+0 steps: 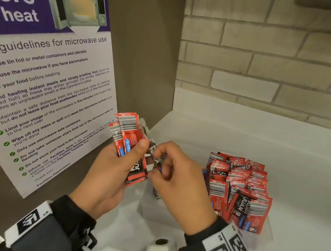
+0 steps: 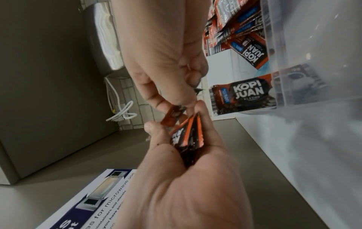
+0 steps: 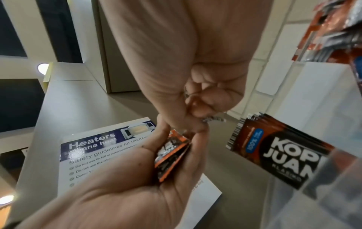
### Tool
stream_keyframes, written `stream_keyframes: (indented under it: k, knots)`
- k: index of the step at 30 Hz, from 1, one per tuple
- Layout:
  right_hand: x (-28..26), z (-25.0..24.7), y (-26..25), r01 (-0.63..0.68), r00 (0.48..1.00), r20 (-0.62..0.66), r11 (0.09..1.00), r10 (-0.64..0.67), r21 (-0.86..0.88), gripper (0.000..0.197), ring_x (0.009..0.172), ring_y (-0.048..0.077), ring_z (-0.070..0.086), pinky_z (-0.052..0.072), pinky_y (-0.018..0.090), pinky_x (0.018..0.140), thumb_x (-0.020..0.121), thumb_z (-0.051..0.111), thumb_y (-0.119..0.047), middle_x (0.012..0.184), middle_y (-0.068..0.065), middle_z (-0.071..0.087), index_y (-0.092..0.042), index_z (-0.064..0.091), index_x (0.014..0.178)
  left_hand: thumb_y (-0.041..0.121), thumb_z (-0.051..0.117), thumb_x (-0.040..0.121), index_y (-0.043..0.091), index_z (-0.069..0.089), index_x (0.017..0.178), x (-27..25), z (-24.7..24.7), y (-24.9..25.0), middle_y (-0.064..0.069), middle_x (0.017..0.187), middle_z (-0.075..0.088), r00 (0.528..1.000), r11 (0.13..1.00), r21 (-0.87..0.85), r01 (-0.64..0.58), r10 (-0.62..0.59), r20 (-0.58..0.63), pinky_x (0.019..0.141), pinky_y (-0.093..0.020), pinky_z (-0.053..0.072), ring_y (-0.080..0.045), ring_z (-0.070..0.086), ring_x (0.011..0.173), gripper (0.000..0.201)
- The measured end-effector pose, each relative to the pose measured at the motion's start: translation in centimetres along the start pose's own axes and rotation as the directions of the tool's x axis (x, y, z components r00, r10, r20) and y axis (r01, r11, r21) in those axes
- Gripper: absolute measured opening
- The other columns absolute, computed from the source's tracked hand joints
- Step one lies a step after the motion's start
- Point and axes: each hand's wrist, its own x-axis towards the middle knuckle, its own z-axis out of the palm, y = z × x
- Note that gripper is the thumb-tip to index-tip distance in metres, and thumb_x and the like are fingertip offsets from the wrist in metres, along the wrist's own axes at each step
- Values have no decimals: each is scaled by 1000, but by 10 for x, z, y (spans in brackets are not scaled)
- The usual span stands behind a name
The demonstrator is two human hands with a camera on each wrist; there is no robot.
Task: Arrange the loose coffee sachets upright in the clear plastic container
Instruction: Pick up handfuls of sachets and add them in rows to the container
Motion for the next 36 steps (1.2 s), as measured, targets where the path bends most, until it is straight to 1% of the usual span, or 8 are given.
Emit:
stream_keyframes:
  k: [4,7,11,17,21,27,30,36]
  knots:
    - [1,-5,2,54,998,45,997,-51,-61,27,75,-7,47,39,6,69,79,69,-10,86,-12,41,-19,64,105,15,58,89,11,65,99,3,-4,5,-8,84,72,998,998,-56,-22,19,-57,57,-29,57,-19,71,73,13]
    - [3,-7,5,-157,983,-68,976,168,149,31,74,1,53,44,10,66,79,72,-19,98,-7,48,-26,57,105,7,55,91,12,64,95,5,-4,6,-8,82,73,996,992,-123,-39,29,-82,60,-30,59,-19,71,71,12]
    - [7,-13,1,-372,908,71,714,413,594,19,54,13,60,49,22,52,83,63,2,74,5,61,-13,57,92,10,57,85,18,67,92,-1,0,4,-3,88,75,999,991,-127,-31,26,-39,64,-31,59,-16,72,80,14]
    - [10,-39,5,-181,954,-144,886,264,426,34,62,8,52,49,23,59,88,55,1,77,6,55,-29,63,102,12,66,74,17,65,89,1,-15,2,4,71,68,996,998,-5,-57,56,-73,56,-29,58,-8,67,68,16]
    - [10,-38,1,-202,939,-70,703,338,682,25,57,10,56,49,20,54,83,60,7,71,4,56,-15,60,93,14,71,67,14,66,92,-4,-18,-7,3,70,68,1000,991,134,10,-8,-19,58,-30,58,-9,67,66,26]
    - [6,-43,9,-224,949,-155,934,274,279,20,63,7,57,49,19,64,75,72,-1,69,0,63,-14,58,78,19,71,74,15,66,97,-4,-28,-10,2,75,69,998,982,183,33,-22,-65,59,-29,57,-14,68,68,24]
    - [0,-37,18,-305,949,-54,949,310,79,23,62,14,60,50,24,63,73,74,-2,68,3,64,-16,57,70,29,67,74,12,64,96,-4,-32,-7,1,69,63,992,994,100,36,-23,-127,51,-26,53,-12,61,56,27]
    - [0,-14,26,-353,927,98,930,363,-105,32,53,4,47,40,11,54,74,71,0,61,-7,53,-21,51,60,37,65,72,9,61,95,-9,-29,-15,0,65,60,990,995,45,92,-87,-114,46,-26,49,-12,55,51,36]
